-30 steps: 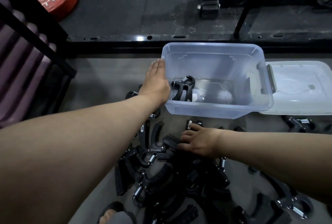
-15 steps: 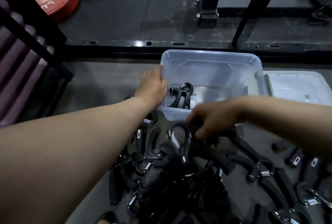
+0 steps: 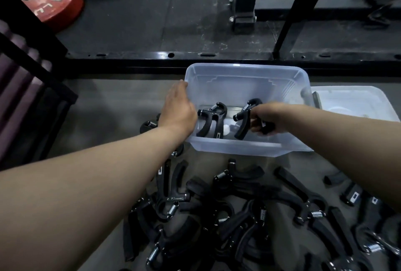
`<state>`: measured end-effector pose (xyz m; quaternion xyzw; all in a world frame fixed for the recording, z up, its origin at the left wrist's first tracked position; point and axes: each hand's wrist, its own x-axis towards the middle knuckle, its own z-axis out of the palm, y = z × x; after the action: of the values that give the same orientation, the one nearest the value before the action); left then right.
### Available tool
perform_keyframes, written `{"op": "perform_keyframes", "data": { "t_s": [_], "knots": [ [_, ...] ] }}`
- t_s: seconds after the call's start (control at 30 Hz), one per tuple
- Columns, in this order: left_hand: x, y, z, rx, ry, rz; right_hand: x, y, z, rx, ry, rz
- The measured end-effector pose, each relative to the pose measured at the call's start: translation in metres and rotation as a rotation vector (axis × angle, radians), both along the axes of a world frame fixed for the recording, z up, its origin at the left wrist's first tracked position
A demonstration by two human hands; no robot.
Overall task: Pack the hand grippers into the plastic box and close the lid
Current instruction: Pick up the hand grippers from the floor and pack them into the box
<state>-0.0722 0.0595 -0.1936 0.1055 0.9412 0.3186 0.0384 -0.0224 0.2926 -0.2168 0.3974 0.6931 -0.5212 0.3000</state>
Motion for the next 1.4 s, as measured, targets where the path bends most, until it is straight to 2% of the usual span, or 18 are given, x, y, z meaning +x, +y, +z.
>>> {"op": "perform_keyframes", "data": {
  "t_s": [0.23, 0.4, 0.6, 0.83, 1.13, 1.27, 1.33, 1.4],
  "knots": [
    [-0.001, 0.0, -0.002, 0.04, 0.0, 0.019, -0.015, 0.002, -0.035, -0.084, -0.093, -0.003],
    [0.0, -0.001, -0.003, 0.06, 0.002, 0.022, -0.017, 0.005, -0.056, 0.274, -0.061, 0.271],
    [-0.001, 0.0, -0.003, 0.056, 0.011, 0.019, -0.017, 0.012, -0.074, 0.539, -0.131, 0.62],
    [0.0, 0.0, -0.002, 0.041, 0.01, 0.025, -0.004, 0.001, -0.051, 0.529, 0.006, 0.628],
    [0.001, 0.001, 0.0, 0.05, -0.003, 0.032, -0.01, 0.012, -0.086, 0.486, -0.001, 0.623],
    [0.001, 0.001, 0.0, 0.05, -0.005, 0.029, -0.009, 0.003, -0.074, 0.51, -0.023, 0.607],
    [0.001, 0.001, 0.0, 0.059, -0.015, 0.034, -0.01, -0.002, -0.067, 0.674, -0.067, 0.701],
    [0.002, 0.001, 0.001, 0.063, -0.024, 0.033, -0.014, -0.011, -0.052, 0.933, 0.054, 0.836]
  ]
}}
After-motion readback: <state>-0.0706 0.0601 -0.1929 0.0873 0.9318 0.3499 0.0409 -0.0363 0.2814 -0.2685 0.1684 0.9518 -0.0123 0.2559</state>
